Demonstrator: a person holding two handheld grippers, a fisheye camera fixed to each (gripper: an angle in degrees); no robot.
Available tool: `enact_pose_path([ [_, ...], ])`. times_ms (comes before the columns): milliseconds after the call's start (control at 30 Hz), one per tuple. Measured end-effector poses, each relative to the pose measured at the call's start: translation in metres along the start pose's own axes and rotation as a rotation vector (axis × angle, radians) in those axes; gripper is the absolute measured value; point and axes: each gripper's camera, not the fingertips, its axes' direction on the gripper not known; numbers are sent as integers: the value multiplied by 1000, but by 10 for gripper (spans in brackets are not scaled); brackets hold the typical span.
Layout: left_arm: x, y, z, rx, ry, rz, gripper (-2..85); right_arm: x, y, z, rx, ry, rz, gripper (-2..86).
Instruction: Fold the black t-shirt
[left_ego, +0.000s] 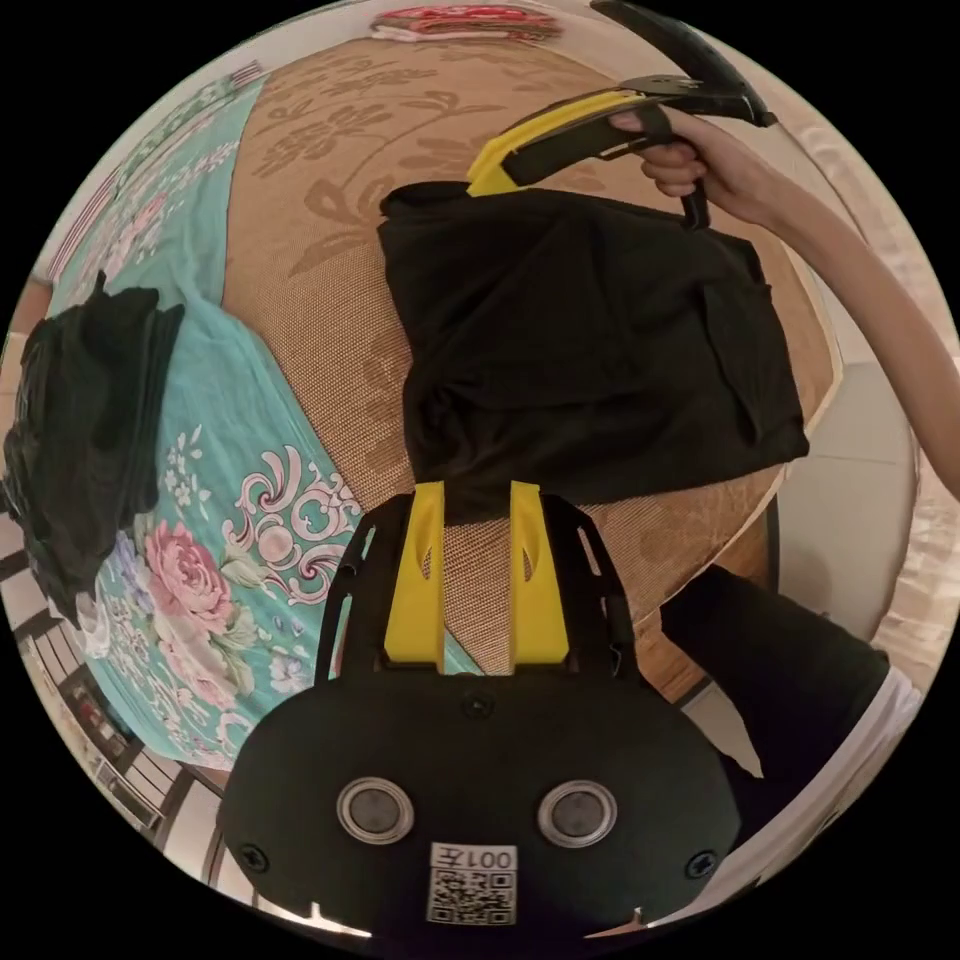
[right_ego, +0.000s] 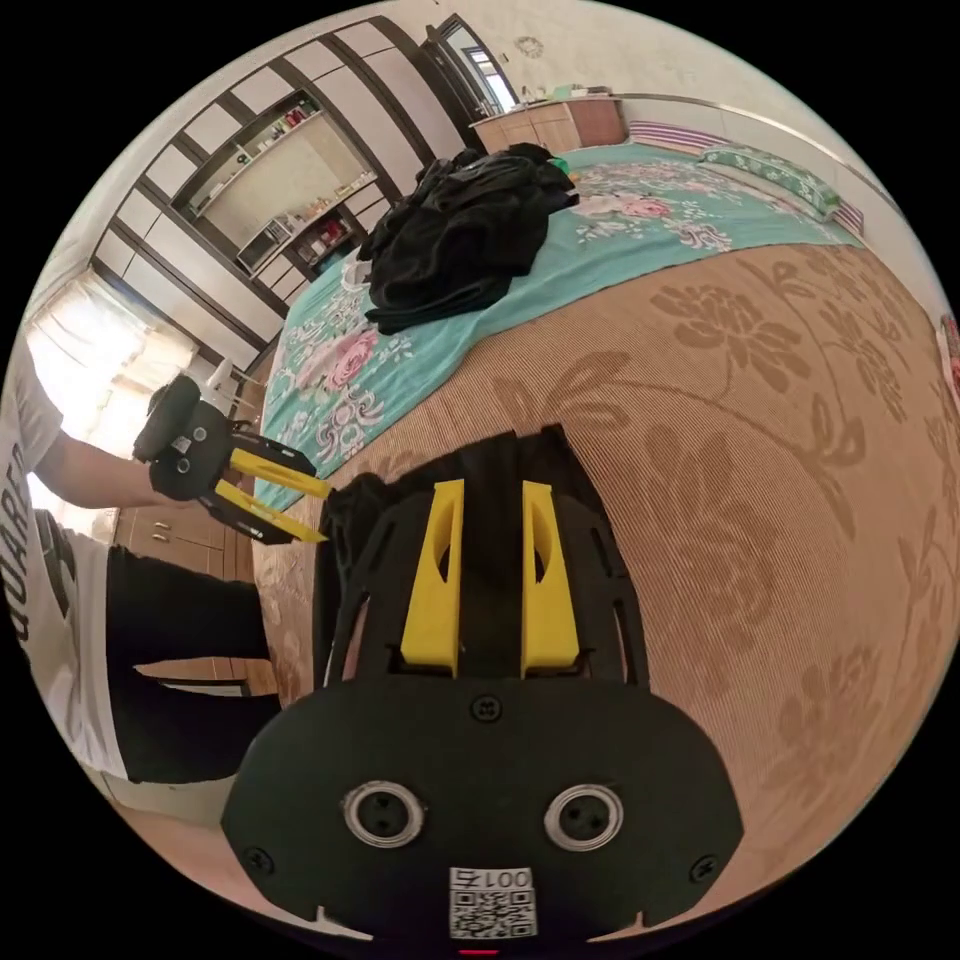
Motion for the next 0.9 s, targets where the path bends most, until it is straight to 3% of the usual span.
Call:
enact_pose_path([
  [200,1,-4,9,-3,-14,-90,1,-6,-27,47,-177,108,-4,32],
  [500,-17,18,18,36,178,-229,-5,-16,-21,45,-136,135,21,20],
  [733,-35,10,18,99,201,-261,82,-6,-10,21,-89,172,98,66],
  [900,-21,-9,39,17,143,-167,99,-18,-12,53,-217,159,46,90],
])
